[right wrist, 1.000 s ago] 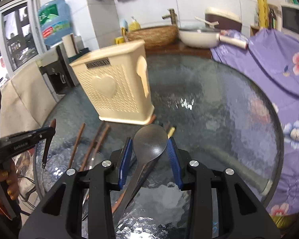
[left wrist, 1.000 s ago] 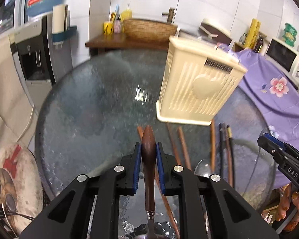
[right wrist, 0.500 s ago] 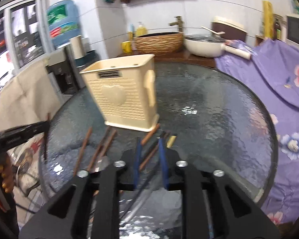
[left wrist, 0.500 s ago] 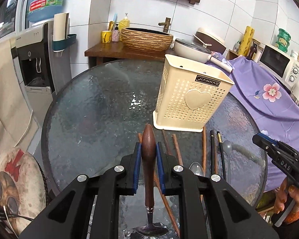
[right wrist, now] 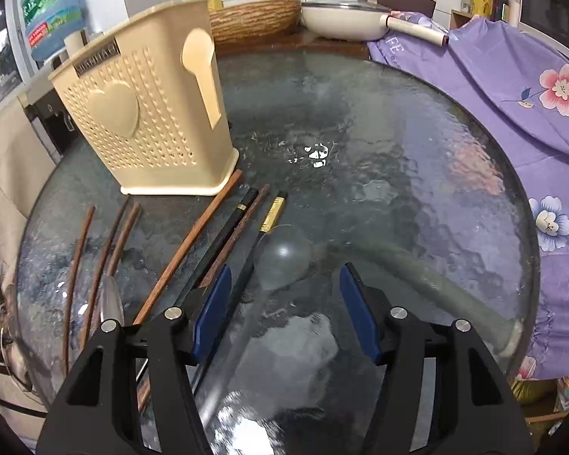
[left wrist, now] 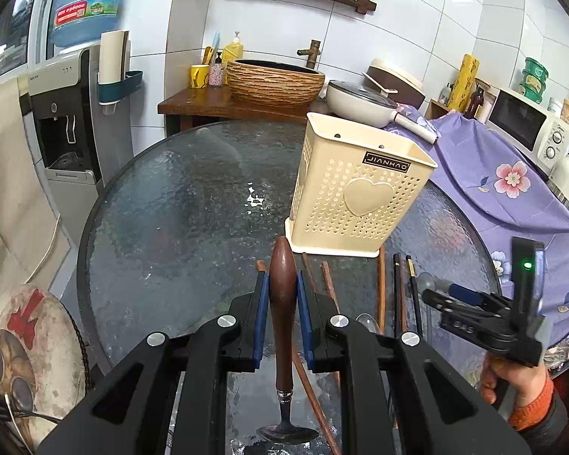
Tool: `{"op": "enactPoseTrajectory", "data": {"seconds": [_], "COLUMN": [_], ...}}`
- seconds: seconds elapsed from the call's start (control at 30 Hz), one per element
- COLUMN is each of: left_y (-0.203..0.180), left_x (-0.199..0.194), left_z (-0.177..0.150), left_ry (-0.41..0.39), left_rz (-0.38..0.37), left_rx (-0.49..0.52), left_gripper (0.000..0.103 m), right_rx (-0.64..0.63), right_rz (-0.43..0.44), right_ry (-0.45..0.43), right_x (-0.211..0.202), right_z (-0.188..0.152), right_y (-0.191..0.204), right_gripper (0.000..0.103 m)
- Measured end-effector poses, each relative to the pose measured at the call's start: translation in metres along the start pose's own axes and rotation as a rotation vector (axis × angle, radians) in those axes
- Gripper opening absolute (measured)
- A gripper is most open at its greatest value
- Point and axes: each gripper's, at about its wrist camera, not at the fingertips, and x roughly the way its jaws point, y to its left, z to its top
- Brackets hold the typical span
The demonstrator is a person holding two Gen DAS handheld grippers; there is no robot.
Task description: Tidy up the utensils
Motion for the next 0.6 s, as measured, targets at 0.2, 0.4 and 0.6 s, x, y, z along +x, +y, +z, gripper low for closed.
{"op": "enactPoseTrajectory", "data": {"seconds": [0.2,0.4,0.6], "left_y": [-0.002,-0.001,-0.001], "left_x": [0.003,0.006,0.006], "left_z": [0.0,0.0,0.001], "left_ry": [0.004,0.009,0.008], "left_rz": [-0.002,-0.004,-0.003], "left_rx": [0.003,0.004,0.001], "left_gripper": [0.015,0.015,0.015], "right_rx": [0.017,-0.015,-0.026], "right_rz": [-0.033,-0.079,-0.045], "right_ry": [0.017,0.008,0.003], "right_x": [0.017,0.028,0.025], "right_z": [0.003,0.005,0.006], "right_y": [0.006,0.011,0.01], "right_gripper": [0.049,0.044,0.037]}}
